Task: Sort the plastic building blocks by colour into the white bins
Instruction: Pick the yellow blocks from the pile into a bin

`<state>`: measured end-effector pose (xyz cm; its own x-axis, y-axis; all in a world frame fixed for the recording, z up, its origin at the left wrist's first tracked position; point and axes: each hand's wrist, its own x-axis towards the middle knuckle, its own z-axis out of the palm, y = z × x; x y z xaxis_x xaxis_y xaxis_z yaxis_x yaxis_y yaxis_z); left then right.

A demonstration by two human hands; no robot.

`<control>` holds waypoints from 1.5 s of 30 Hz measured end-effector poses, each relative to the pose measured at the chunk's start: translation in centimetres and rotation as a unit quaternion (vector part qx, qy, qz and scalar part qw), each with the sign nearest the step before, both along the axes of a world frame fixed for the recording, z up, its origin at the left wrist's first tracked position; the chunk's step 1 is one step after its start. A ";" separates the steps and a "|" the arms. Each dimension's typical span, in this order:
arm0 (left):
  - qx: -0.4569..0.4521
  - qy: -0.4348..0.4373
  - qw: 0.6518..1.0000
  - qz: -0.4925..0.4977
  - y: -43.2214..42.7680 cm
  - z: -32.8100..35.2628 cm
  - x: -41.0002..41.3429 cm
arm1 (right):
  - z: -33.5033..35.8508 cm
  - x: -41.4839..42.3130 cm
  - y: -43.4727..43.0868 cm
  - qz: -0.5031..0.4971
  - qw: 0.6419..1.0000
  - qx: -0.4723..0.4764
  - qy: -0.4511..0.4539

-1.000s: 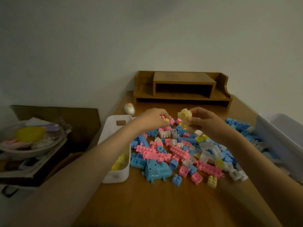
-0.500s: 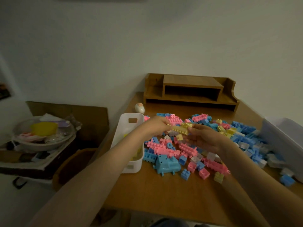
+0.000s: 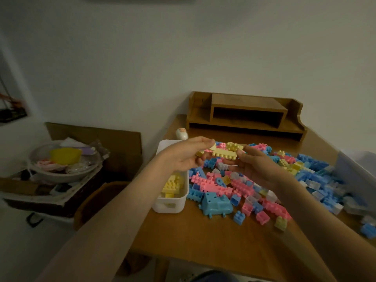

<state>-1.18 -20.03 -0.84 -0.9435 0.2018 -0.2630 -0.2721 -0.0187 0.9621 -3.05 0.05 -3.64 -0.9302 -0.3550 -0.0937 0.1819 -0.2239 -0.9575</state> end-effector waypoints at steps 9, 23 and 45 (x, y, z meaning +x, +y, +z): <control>-0.019 0.006 0.999 0.035 -2.3 -0.4 1.4 | -0.4 0.9 -3.4 0.062 0.998 0.027 0.001; -0.312 0.106 0.938 0.110 -7.9 -1.2 4.3 | -1.0 1.3 -10.9 0.056 0.818 0.438 0.368; -0.562 0.294 0.769 -0.085 3.3 -1.1 2.0 | 0.0 -0.6 2.2 0.016 0.760 0.597 0.256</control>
<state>0.83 -16.70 -1.94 -0.9509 0.2924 0.1017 0.3096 0.9014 0.3028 -3.68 2.20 -3.68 -0.9460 -0.3241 0.0038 -0.2954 0.8575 -0.4213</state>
